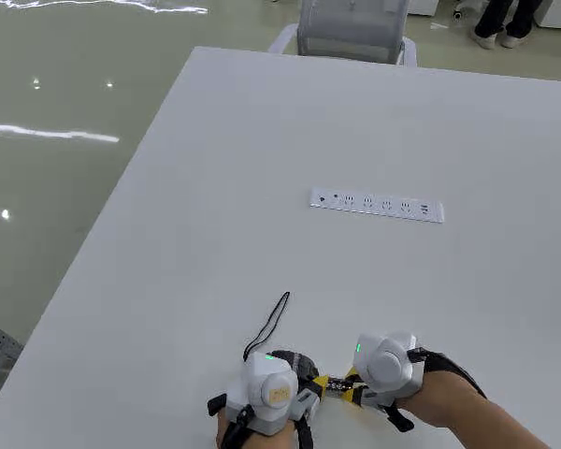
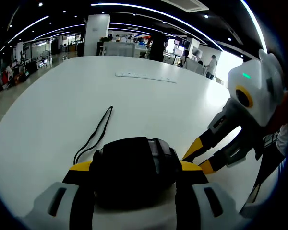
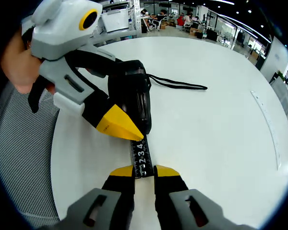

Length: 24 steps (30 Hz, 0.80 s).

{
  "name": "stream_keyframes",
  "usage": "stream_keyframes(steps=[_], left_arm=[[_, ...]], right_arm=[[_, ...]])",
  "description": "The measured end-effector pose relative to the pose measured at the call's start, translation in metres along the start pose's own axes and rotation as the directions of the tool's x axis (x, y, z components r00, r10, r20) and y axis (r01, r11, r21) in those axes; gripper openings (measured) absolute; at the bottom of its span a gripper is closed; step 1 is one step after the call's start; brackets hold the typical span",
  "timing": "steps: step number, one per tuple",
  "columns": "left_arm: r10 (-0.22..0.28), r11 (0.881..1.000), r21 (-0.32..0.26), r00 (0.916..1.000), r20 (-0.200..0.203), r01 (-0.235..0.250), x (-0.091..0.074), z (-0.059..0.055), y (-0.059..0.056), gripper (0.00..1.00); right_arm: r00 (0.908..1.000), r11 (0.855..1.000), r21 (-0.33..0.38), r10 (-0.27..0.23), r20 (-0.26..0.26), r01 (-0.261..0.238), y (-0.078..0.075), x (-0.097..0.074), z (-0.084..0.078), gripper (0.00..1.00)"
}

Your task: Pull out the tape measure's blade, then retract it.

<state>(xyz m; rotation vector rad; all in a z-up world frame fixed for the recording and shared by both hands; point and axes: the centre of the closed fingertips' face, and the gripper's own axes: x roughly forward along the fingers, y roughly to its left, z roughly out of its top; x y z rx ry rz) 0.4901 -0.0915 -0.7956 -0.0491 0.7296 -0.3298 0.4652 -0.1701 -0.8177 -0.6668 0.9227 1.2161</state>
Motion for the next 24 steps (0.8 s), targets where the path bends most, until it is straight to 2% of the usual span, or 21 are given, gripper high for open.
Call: stream_keyframes(steps=[24], left_arm=[[-0.004, 1.000, -0.007, 1.0000, 0.003, 0.004, -0.0004, -0.0008, -0.0002, 0.65]], right_arm=[[1.0000, 1.000, -0.009, 0.005, 0.007, -0.005, 0.0015, 0.0047, 0.0096, 0.14]])
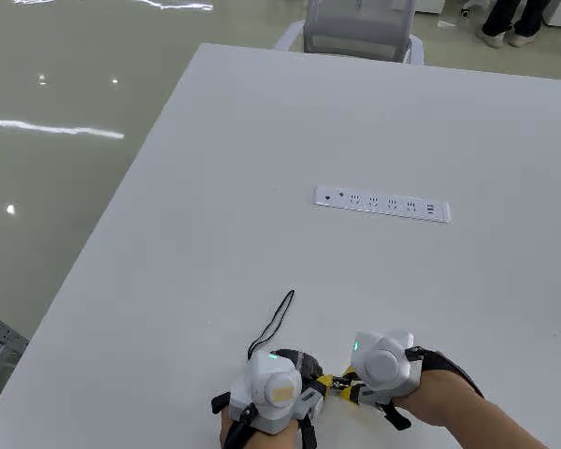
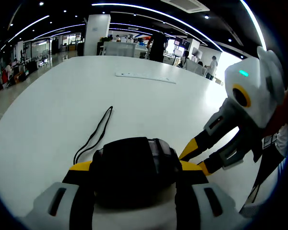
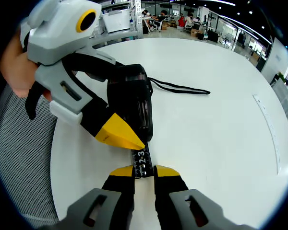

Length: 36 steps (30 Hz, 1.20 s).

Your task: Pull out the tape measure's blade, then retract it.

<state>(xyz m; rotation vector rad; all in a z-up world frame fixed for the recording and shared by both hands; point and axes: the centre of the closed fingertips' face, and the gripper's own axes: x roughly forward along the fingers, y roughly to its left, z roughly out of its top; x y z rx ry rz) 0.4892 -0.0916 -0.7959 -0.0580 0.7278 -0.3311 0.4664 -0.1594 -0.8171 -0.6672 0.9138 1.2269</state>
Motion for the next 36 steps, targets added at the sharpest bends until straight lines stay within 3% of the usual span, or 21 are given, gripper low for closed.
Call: stream_keyframes(steps=[36], left_arm=[[-0.007, 1.000, -0.003, 1.0000, 0.004, 0.007, 0.000, 0.000, 0.000, 0.65]], right_arm=[[0.9993, 1.000, -0.006, 0.003, 0.038, -0.003, 0.002, 0.010, 0.017, 0.14]])
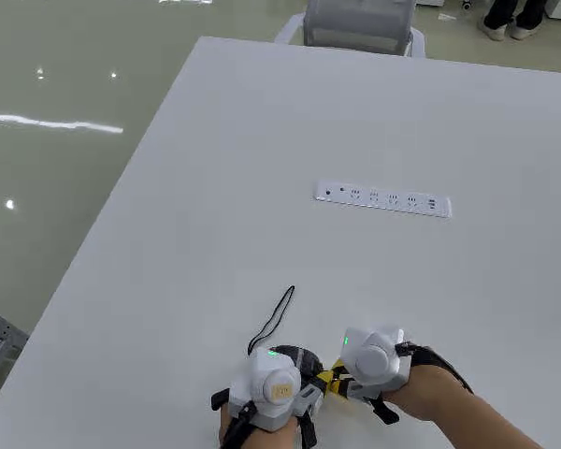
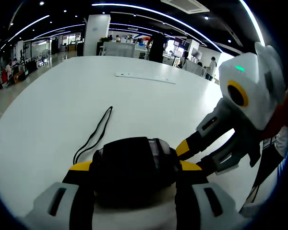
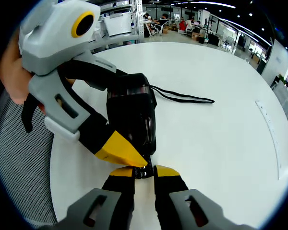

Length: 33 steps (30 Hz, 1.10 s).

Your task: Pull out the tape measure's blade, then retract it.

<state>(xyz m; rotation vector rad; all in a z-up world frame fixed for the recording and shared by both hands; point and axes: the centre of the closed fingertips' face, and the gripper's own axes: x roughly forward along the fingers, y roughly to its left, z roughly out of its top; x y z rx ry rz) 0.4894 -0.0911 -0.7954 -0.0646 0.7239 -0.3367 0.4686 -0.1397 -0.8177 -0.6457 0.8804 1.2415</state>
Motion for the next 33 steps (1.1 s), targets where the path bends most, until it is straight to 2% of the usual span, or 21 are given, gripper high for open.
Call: stream_keyframes(steps=[13, 19, 33], left_arm=[[-0.010, 1.000, -0.021, 1.0000, -0.003, 0.010, 0.001, 0.000, 0.001, 0.65], [-0.013, 0.999, -0.039, 0.9999, 0.000, 0.013, 0.001, 0.000, 0.001, 0.65], [-0.028, 0.999, -0.035, 0.9996, -0.002, 0.027, 0.002, 0.000, 0.001, 0.65]], right_arm=[[0.9993, 1.000, 0.001, 0.004, 0.038, -0.004, 0.000, 0.005, 0.006, 0.14], [0.9985, 1.000, -0.019, 0.004, 0.055, -0.003, 0.000, 0.006, 0.010, 0.14], [0.9941, 1.000, -0.020, 0.004, 0.108, -0.001, 0.002, 0.005, 0.010, 0.14]])
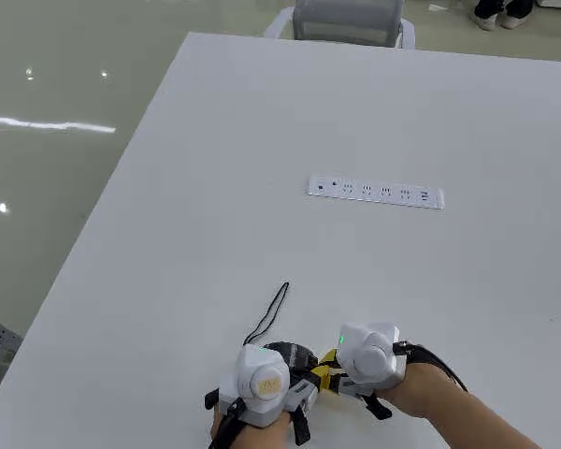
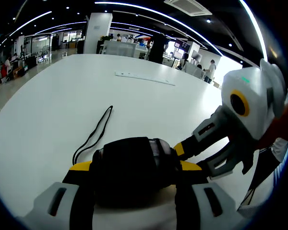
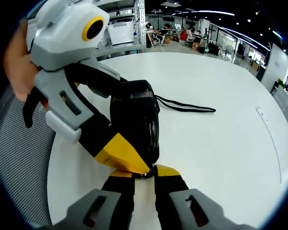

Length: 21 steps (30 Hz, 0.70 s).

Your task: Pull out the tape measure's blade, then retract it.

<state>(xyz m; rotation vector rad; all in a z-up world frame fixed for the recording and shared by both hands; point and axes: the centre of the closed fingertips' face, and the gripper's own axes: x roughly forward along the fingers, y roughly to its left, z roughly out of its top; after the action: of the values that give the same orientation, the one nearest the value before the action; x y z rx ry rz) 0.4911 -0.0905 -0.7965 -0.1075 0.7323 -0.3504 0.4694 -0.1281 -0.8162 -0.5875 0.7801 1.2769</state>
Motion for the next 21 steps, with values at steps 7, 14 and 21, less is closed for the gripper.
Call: stream_keyframes(steps=[7, 14, 21], left_arm=[[-0.006, 1.000, 0.010, 1.0000, 0.002, 0.006, -0.0008, -0.0003, -0.0008, 0.65], [-0.016, 1.000, 0.016, 0.9999, 0.006, 0.016, -0.0013, -0.0003, -0.0009, 0.66], [-0.026, 0.999, 0.020, 0.9996, 0.007, 0.026, -0.0015, -0.0006, -0.0018, 0.65]], right_arm=[[0.9999, 1.000, -0.026, -0.006, 0.009, 0.007, 0.0018, -0.0004, -0.0006, 0.17], [0.9999, 0.999, -0.042, 0.000, 0.010, 0.001, 0.0055, -0.0053, -0.0090, 0.16], [0.9995, 0.999, -0.043, -0.010, 0.029, 0.011, 0.0046, -0.0060, -0.0076, 0.15]])
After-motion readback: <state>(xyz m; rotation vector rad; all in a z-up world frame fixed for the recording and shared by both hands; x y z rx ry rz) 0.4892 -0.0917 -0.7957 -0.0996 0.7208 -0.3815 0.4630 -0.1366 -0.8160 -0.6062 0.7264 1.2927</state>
